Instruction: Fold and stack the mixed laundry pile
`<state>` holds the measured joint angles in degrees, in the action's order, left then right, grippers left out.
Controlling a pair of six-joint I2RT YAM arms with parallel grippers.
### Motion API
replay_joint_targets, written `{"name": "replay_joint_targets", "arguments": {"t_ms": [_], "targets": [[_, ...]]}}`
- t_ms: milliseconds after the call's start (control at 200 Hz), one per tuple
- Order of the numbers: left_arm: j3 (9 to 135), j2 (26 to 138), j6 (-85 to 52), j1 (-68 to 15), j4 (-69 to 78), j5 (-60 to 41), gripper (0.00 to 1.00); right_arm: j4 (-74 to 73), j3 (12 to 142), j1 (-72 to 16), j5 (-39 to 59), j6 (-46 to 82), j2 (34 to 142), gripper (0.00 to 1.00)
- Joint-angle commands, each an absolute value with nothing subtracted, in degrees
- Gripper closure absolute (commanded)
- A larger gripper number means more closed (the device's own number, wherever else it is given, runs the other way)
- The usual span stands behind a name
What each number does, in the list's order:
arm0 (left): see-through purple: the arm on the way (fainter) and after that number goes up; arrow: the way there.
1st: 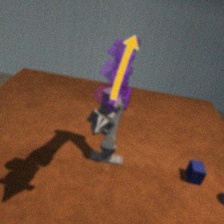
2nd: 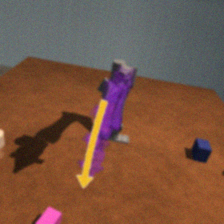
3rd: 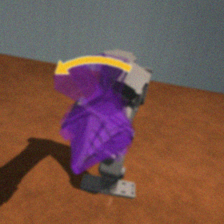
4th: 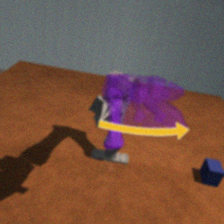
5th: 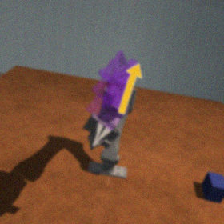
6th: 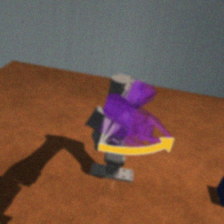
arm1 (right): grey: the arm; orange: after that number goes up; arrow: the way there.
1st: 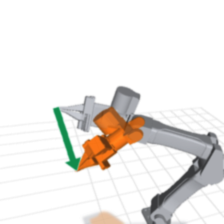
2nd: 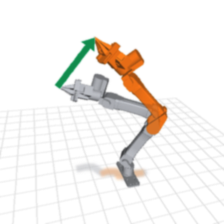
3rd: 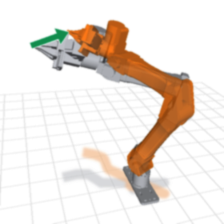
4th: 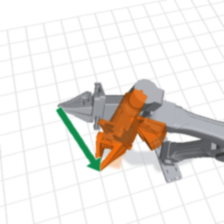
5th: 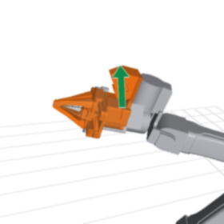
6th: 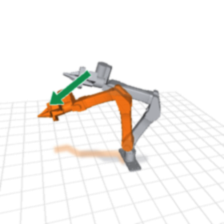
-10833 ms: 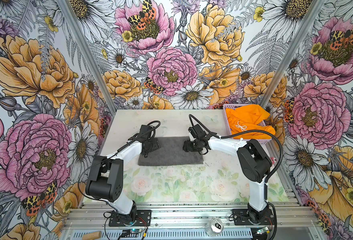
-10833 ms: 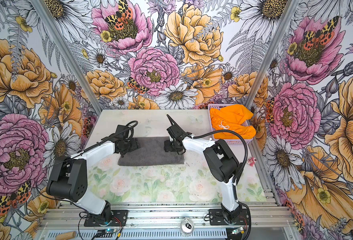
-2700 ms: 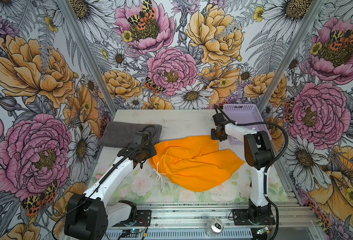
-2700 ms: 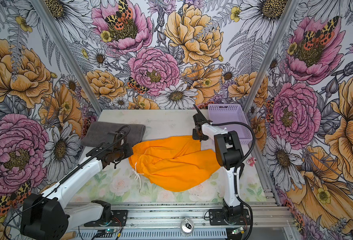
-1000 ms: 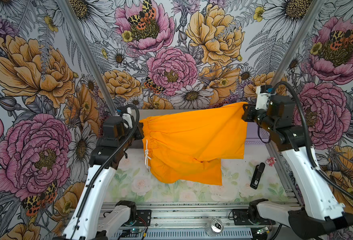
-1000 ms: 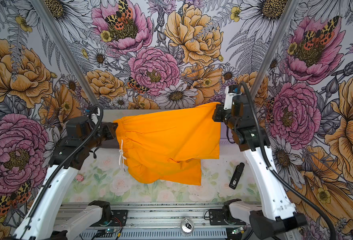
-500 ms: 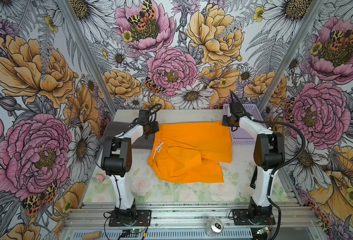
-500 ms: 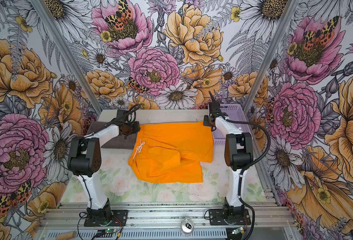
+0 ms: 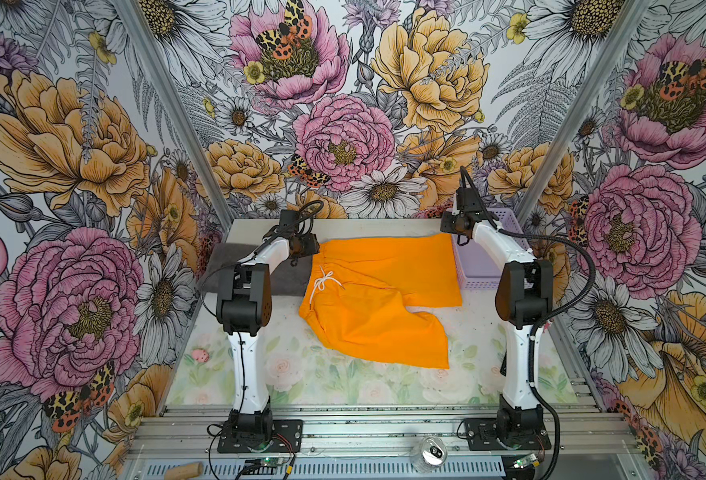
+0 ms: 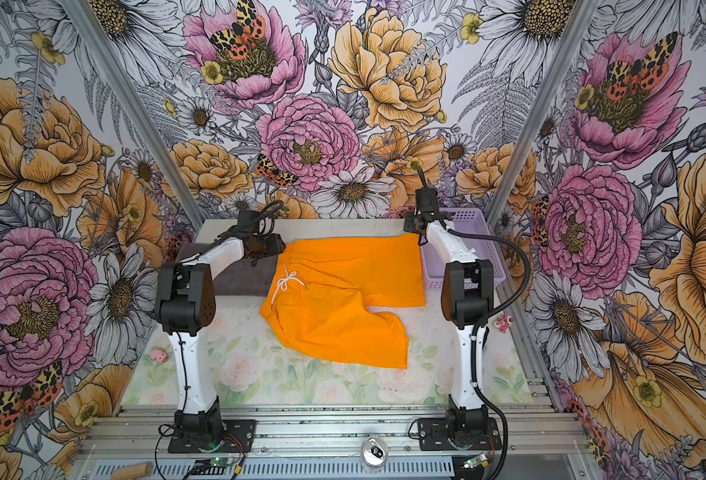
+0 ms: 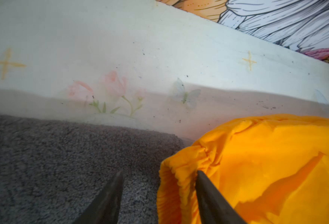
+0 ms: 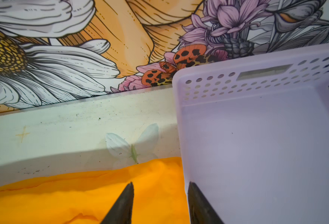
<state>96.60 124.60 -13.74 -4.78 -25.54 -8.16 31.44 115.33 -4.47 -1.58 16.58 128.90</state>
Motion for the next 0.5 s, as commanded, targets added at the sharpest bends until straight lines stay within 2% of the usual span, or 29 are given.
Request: {"name": "replay_joint_targets", "arguments": {"t_ms": [0, 190, 370, 495], "targets": [[95.1, 119.3, -14.1, -4.5, -25.4, -5.0, 0.29, 33.0, 113.3, -5.1, -0.2, 16.9, 122.4, 0.49], [86.4, 108.0, -15.9, -5.3, -25.2, -5.1, 0.22, 33.8, 94.6, -7.5, 2.8, 19.1, 107.0, 0.44], [70.7, 92.7, -19.2, -5.6, -25.8, -5.4, 0.21, 33.8, 68.1, -12.5, 9.3, 25.4, 88.4, 0.44], [59.3, 83.1, -21.8, -5.8, -26.0, -6.2, 0.2, 34.0, 52.1, -18.5, 10.4, 31.6, 78.1, 0.44]]}}
